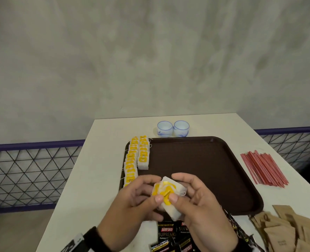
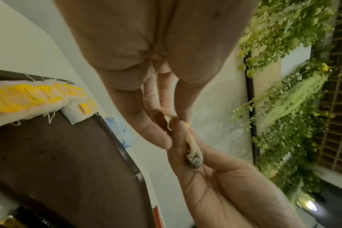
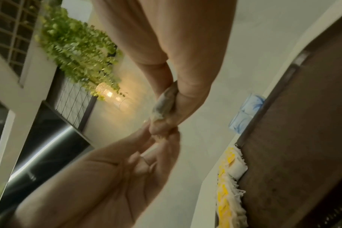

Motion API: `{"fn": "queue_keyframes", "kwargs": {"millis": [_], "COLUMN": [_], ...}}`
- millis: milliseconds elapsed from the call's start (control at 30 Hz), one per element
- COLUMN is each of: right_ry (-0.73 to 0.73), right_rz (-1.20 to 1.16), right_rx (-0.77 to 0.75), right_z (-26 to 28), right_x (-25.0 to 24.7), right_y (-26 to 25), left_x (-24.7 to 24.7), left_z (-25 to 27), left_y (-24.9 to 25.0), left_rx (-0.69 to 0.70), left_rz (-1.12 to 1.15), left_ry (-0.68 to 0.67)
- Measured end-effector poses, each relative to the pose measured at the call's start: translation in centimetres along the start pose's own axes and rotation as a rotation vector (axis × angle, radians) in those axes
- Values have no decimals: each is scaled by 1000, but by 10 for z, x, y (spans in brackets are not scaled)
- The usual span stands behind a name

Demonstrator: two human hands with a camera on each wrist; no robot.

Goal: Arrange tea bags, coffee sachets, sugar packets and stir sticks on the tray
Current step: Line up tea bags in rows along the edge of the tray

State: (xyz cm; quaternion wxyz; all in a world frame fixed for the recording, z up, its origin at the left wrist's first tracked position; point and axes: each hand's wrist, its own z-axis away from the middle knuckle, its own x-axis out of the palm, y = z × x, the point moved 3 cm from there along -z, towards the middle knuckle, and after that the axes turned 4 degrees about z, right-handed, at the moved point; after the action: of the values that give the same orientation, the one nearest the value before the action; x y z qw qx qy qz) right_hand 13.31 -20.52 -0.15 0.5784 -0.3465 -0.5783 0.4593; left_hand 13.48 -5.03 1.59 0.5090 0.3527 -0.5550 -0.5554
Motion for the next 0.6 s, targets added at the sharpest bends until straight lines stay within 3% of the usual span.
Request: {"fn": "queue_keyframes", "kwargs": {"millis": [333,467,600], "right_ry": [11,71,83], "right_rz": [121,111,110], "right_rx": [40,47,73], "right_z": [3,2,4], "right_x": [-1,-9,-20], "right_y": [-1,3,0], "left_x": [-27,-40,-47], "left_z": [-3,-17,-35], "left_y": [22,28,35], "left_rx": [190,250,223], "left_rz": [-188,-371,-593], "left_ry": [91,143,138]}}
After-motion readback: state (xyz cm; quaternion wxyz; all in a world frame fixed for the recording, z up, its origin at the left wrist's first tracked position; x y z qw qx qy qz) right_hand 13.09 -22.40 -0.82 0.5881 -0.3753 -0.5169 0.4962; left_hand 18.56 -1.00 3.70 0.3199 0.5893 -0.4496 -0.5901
